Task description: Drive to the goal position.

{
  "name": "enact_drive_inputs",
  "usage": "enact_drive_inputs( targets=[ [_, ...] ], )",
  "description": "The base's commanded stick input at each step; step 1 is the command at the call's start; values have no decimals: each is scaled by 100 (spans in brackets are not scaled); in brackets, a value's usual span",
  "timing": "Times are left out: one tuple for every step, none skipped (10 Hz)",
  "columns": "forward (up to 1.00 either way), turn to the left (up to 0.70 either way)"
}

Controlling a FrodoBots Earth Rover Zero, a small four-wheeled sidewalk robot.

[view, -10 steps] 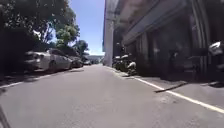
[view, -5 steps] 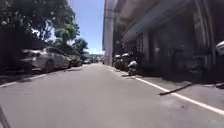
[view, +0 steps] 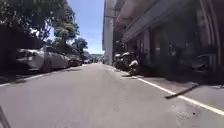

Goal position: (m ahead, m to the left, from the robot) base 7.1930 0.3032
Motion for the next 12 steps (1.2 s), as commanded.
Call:
enact_drive_inputs(
  targets=[
    [45,0],
    [45,0],
    [45,0],
    [45,0],
    [45,0],
    [45,0],
    [45,0],
    [45,0],
    [45,0],
    [45,0],
    [45,0],
    [45,0]
  ],
)
